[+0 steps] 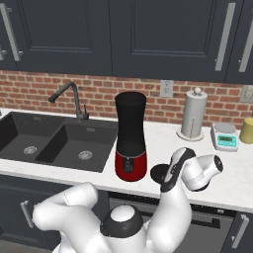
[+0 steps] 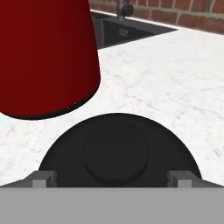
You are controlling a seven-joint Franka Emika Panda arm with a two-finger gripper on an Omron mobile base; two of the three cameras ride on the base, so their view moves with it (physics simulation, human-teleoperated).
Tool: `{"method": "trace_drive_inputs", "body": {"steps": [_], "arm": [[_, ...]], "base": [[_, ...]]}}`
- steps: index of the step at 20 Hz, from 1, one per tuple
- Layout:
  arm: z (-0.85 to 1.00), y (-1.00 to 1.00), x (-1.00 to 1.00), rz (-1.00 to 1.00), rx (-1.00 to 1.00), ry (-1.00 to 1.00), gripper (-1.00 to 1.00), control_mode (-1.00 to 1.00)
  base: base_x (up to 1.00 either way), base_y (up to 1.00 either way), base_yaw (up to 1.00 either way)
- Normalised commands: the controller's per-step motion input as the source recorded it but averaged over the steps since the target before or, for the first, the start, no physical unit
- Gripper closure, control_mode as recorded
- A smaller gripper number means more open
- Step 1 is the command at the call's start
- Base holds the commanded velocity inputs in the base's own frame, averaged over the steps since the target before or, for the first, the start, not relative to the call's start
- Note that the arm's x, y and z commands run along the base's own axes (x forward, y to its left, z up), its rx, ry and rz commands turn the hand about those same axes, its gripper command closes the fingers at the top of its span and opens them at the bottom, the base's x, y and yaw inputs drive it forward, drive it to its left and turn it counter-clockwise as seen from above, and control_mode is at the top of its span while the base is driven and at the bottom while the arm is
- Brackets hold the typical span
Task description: Close the lid blender by securely placing the lid on top.
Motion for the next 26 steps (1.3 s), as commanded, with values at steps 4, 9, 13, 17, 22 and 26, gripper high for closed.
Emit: {"method": "trace_drive_inputs", "body": {"steps": [4,9,13,17,22,26], "arm": [[-0.29,0.00,0.08,0.00,0.00,0.00,-1.00,-1.00],[-0.24,0.00,0.10,0.00,0.00,0.00,-1.00,-1.00],[-0.18,0.00,0.12,0.00,0.00,0.00,-1.00,-1.00],[-0.14,0.00,0.13,0.00,0.00,0.00,-1.00,-1.00],[-0.10,0.01,0.08,0.00,0.00,0.00,-1.00,-1.00],[-0.06,0.04,0.05,0.00,0.00,0.00,-1.00,-1.00]], "base": [[0.00,0.00,0.00],[0.00,0.00,0.00],[0.00,0.00,0.00],[0.00,0.00,0.00],[0.00,0.00,0.00],[0.00,0.00,0.00]]}}
